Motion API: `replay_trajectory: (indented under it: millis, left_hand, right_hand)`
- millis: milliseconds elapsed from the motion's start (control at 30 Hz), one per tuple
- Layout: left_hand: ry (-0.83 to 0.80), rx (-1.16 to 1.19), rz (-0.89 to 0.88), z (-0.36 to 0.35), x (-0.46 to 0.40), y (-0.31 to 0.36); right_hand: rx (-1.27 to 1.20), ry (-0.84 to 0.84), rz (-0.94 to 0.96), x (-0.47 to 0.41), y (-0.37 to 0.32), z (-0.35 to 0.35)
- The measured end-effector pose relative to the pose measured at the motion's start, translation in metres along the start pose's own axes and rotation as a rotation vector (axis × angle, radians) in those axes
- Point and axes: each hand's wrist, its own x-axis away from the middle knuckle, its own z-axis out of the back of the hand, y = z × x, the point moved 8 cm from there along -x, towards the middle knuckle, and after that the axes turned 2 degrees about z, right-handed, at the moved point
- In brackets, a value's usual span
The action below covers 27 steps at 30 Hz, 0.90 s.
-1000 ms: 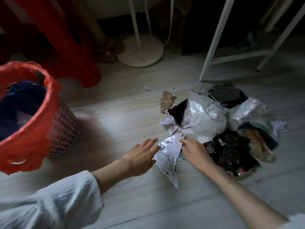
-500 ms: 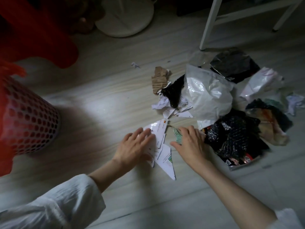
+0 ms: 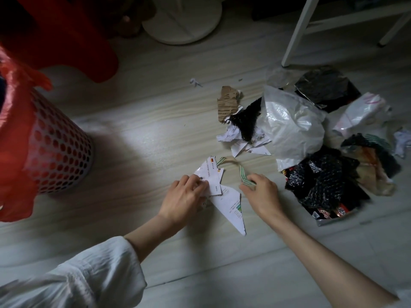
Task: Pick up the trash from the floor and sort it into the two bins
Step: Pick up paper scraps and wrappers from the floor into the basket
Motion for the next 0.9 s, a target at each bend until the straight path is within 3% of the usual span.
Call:
replay_trajectory:
  millis: [100,233,533,667,900]
  left_hand:
    - [-0.019,0.003,-0.011,-0.003,0.002,-0.001]
    - [-0.061,0.058,0.030,-0.003,0.001,0.005]
    - [0.005,0.170,-0.038,0.005,0.005,0.014]
    - [-0.068,0.277,0.032,0.004,0.004,0.007]
    - [0.162,0.382,0.152,0.054,0.003,-0.023]
  right_hand:
    - [0.108,-0.134,0.054,0.014,-0.009,-0.019]
    - [0.369,-0.156,0.152,0.022,-0.024,-0.030]
    - [0.378,-0.152,0.096,0.023,-0.021,-0.026]
    - [0.369,-0.128,0.068,0.025,-0.016,-0.014]
    - [0.336,0.058,0.186,0.024,-0.052,0.030]
